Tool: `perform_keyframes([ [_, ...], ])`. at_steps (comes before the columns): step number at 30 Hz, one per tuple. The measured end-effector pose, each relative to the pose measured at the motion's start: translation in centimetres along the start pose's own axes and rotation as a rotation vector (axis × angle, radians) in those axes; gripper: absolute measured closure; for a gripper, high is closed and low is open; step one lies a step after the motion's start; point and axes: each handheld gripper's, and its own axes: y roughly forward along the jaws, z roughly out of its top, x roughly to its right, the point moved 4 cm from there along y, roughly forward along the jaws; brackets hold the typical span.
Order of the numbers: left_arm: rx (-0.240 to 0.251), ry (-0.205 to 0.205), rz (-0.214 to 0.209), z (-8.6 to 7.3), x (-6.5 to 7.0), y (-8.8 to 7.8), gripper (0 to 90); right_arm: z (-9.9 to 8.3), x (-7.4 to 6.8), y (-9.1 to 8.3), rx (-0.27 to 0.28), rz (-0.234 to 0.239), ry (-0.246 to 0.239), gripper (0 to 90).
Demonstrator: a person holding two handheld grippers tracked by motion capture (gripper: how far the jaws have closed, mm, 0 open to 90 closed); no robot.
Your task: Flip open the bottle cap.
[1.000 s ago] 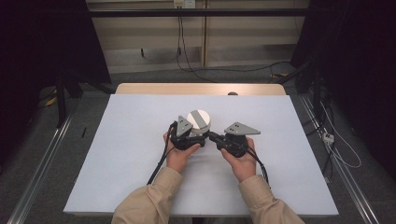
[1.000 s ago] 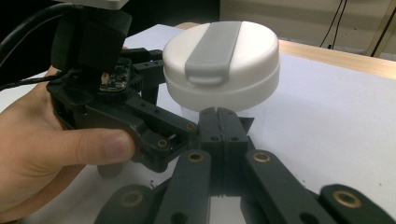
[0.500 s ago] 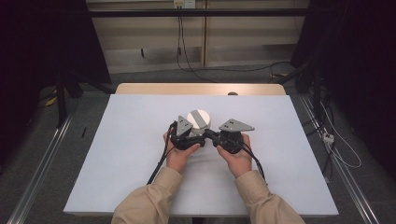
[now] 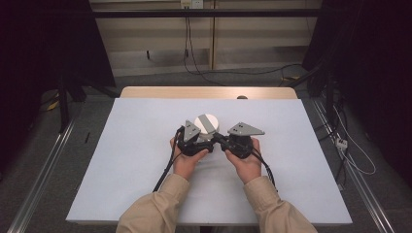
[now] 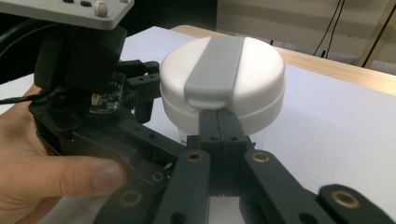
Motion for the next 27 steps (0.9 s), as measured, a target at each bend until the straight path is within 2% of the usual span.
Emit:
perform_keyframes([
  [13,-0.001,0.0,0.003,0.0,0.1,0.0,18.7,0.9,-0.5,0.1,0.019,0.018,-0.011,90.0],
  [21,-0.001,0.0,0.002,0.0,0.1,0.0,18.7,1.6,-0.5,0.1,0.033,0.015,-0.01,90.0],
  [27,-0.004,0.003,0.003,0.0,0.1,0.0,18.7,2.3,-0.6,0.2,0.041,0.013,-0.027,90.0],
])
